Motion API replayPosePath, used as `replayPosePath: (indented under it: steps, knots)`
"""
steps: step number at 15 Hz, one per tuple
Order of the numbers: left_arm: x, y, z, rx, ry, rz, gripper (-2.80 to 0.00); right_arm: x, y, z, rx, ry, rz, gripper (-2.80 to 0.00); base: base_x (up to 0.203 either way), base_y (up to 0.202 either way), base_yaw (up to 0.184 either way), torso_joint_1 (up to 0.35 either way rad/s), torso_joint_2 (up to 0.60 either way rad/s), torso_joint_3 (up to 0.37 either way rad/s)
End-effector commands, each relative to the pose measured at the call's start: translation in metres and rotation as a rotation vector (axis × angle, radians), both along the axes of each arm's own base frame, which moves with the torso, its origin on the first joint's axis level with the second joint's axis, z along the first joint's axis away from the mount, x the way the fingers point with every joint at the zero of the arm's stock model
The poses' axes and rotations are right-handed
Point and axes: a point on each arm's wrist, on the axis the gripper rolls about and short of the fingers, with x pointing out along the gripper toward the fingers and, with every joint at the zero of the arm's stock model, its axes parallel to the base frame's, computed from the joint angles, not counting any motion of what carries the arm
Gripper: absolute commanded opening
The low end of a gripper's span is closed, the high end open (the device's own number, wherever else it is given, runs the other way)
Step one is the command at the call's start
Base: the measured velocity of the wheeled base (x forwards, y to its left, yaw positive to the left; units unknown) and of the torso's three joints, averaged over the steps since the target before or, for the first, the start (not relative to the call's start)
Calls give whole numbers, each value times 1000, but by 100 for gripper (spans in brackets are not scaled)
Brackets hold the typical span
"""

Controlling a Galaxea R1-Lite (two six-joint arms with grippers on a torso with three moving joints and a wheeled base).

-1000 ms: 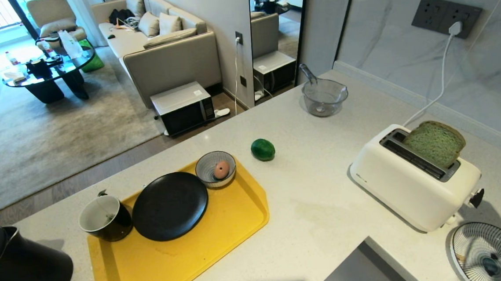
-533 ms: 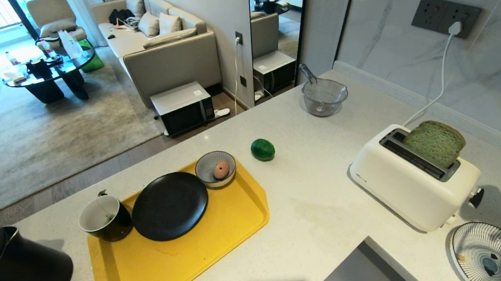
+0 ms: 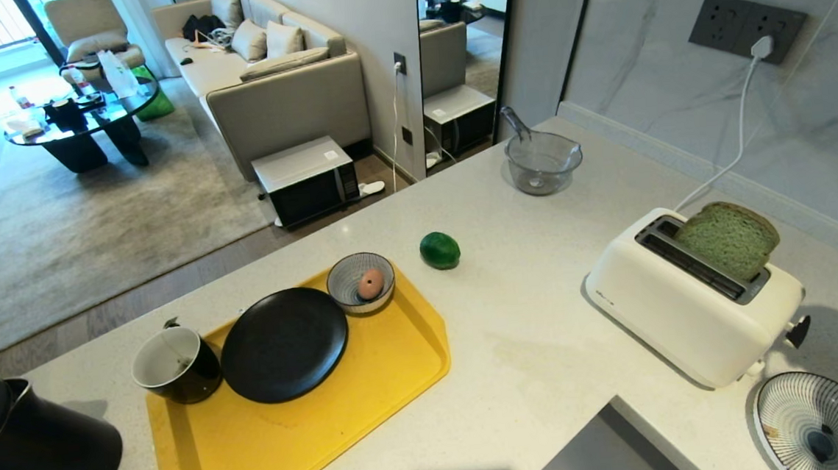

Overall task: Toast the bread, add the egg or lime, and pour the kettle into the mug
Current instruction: Put the baked bread on a plate

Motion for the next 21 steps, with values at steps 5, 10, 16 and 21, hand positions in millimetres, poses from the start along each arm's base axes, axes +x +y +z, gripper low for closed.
replayPosePath:
  steps: [5,10,16,21]
  knots:
    - [1,0,-4,0,12,0,-280,6,2,-5,1,13,34,-280,0,0,0,0,0,0]
    - [1,0,-4,0,12,0,-280,10,11,-10,-75,6,94,0,0,0,0,0,0,0]
    - [1,0,-4,0,12,1,-280,15,19,12,-323,23,-11,0,0,0,0,0,0,0]
    - [1,0,-4,0,12,0,-280,22,42,38,-291,185,115,0,0,0,0,0,0,0]
